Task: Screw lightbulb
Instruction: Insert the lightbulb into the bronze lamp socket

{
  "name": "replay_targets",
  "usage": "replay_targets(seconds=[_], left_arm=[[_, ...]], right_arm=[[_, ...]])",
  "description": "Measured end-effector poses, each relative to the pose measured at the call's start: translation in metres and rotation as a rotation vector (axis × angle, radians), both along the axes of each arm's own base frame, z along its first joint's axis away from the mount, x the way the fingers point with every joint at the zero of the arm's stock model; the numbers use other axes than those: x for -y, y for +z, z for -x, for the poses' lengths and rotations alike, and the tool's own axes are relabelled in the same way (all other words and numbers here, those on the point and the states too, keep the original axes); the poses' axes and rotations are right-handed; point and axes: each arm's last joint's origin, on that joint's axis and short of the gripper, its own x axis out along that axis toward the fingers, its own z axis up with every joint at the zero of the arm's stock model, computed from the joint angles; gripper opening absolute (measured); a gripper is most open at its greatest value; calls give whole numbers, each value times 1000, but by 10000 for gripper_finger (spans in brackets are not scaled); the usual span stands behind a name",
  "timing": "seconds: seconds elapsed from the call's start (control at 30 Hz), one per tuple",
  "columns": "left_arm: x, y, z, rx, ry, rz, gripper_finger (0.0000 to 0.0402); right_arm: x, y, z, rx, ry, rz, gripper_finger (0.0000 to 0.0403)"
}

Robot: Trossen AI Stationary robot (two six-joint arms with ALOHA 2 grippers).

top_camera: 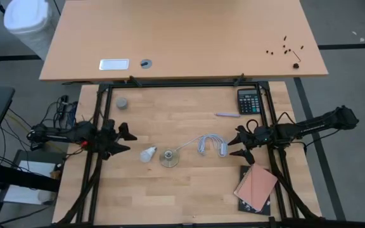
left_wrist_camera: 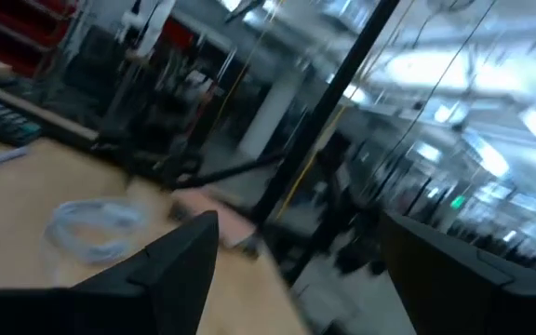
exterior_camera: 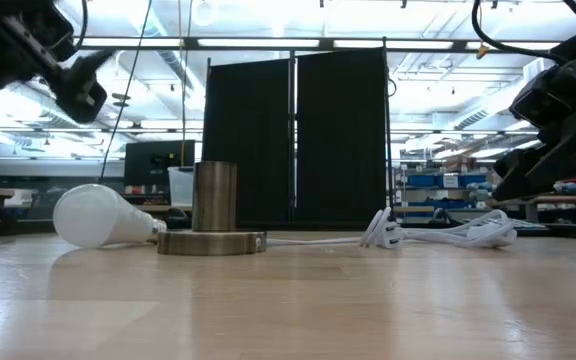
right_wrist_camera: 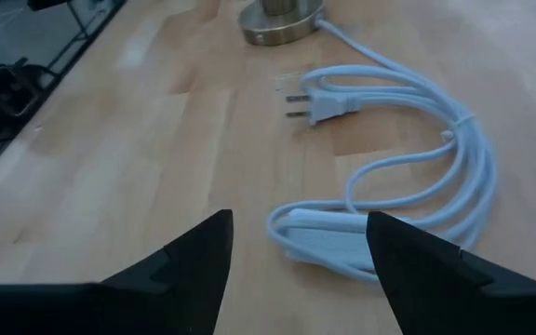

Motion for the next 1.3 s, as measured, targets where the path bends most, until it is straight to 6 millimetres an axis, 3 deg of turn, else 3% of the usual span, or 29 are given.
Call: replay_targets(seconds=[0.23, 0.4, 0.6, 0.83, 1.13, 1.3], left_arm=[[-1, 14, 5, 151, -8, 41, 298], [-1, 18, 6, 187, -7, 42, 298], [-2, 18, 6, 195, 26, 54, 298], [-2, 18, 6, 193, 47, 57, 298], [-2, 18, 6, 188, 47, 55, 298], [-2, 18, 6, 187, 47, 54, 298]], right_arm=[[0, 0, 0, 0, 2, 3, 257], [1, 0, 0, 35, 88, 238, 257], [3, 0, -1, 51, 125, 343, 257], [2, 7, -4, 126, 105, 327, 257], [1, 37, -11, 403, -63, -44, 257], [5, 51, -12, 543, -148, -40, 257]])
